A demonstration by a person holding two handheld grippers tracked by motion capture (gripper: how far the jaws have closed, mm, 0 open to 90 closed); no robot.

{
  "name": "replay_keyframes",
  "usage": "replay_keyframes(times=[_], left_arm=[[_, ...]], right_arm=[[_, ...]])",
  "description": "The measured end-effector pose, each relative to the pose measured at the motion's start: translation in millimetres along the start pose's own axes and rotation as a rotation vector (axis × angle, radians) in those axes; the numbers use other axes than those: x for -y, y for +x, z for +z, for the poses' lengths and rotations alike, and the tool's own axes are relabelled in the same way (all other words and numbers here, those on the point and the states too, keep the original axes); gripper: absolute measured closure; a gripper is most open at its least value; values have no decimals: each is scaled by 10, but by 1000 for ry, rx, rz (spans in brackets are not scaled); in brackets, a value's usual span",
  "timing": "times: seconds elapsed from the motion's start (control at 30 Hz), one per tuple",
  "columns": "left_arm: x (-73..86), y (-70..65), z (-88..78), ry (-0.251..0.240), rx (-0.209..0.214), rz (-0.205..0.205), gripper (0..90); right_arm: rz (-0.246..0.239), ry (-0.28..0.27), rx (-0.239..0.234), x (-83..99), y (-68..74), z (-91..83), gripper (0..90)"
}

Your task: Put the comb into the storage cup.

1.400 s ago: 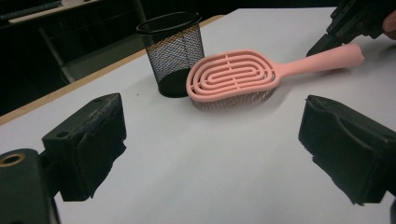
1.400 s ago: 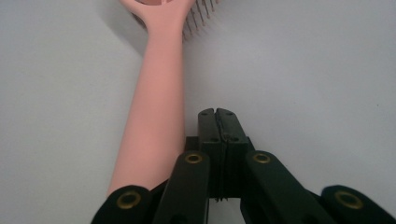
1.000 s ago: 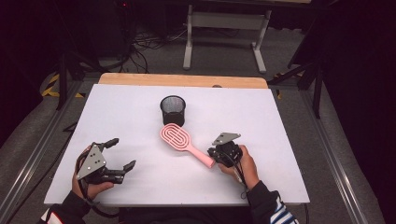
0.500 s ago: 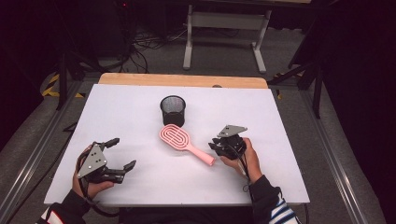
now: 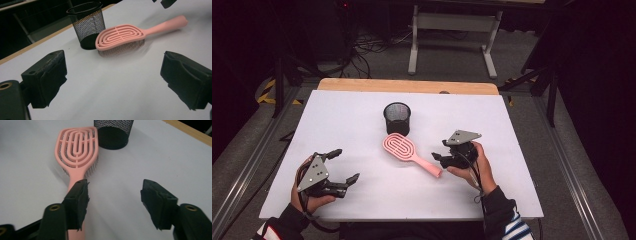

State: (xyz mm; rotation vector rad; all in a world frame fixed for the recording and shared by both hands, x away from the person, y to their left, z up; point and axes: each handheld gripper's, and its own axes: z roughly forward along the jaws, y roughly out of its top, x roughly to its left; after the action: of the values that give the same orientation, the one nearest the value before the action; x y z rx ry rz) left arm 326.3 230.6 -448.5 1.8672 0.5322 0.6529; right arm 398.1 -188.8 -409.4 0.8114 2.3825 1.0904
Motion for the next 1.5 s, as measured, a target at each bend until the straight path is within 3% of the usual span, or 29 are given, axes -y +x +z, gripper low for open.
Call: replay_keyframes(times=[0.2,0.43,0.53,0.77,0.9,1.13,1.3,1.5], left_arm=[[0,-8,7,10,5,5,76],[0,-9,4,12,8,6,76],[1,-10,7,15,8,8,75],[3,-12,8,16,12,7,73],[4,-13,9,16,13,8,73],[11,-26,24,20,22,8,72],[14,-27,28,22,25,9,73],[18,-28,36,27,30,9,73]], right_arm=[[-22,14,-20,-70,49,7,191],[-56,64,-32,-172,108,42,97],[-73,102,-59,-225,142,82,94],[-77,152,-72,-323,169,160,87],[-103,191,-84,-359,210,250,87],[-108,278,-116,-417,266,461,89],[-122,353,-116,-426,295,612,139],[-124,401,-114,-430,280,733,208]])
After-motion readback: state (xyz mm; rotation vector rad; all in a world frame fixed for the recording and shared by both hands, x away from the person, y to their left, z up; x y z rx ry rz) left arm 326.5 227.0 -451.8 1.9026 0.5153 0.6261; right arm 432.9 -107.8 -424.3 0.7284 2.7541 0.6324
